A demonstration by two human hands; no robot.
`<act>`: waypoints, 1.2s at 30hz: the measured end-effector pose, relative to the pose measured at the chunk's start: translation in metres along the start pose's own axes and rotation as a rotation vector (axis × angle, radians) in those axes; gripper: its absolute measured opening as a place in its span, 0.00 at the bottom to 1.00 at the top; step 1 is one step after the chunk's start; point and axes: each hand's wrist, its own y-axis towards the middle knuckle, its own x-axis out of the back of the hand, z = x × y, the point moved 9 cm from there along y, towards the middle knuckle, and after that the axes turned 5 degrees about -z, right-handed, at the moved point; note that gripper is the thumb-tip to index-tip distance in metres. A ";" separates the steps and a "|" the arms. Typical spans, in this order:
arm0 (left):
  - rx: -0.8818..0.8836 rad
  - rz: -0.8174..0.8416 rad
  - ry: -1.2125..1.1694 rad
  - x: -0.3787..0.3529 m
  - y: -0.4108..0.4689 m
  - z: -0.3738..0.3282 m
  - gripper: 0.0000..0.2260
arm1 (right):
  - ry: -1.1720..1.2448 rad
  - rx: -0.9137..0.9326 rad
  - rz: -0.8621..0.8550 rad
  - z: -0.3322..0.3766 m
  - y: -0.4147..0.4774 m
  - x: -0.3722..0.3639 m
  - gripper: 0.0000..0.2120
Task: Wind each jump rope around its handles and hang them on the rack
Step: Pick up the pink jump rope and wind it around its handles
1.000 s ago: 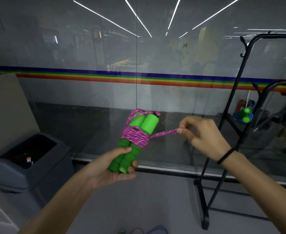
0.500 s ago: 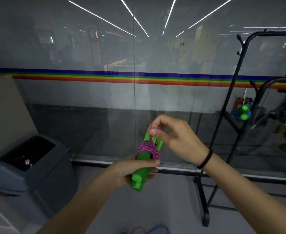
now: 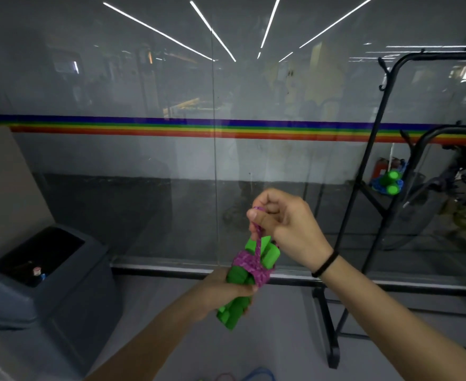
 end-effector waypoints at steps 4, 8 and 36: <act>-0.013 0.021 0.044 -0.003 0.006 0.005 0.08 | 0.012 -0.135 0.048 -0.024 0.001 -0.003 0.08; -0.127 -0.079 0.043 0.012 0.021 -0.018 0.18 | -0.014 -0.173 0.007 -0.036 0.008 0.002 0.07; -0.616 -0.004 -0.197 -0.142 0.264 -0.215 0.07 | -0.429 -0.232 -0.304 -0.167 0.127 0.282 0.05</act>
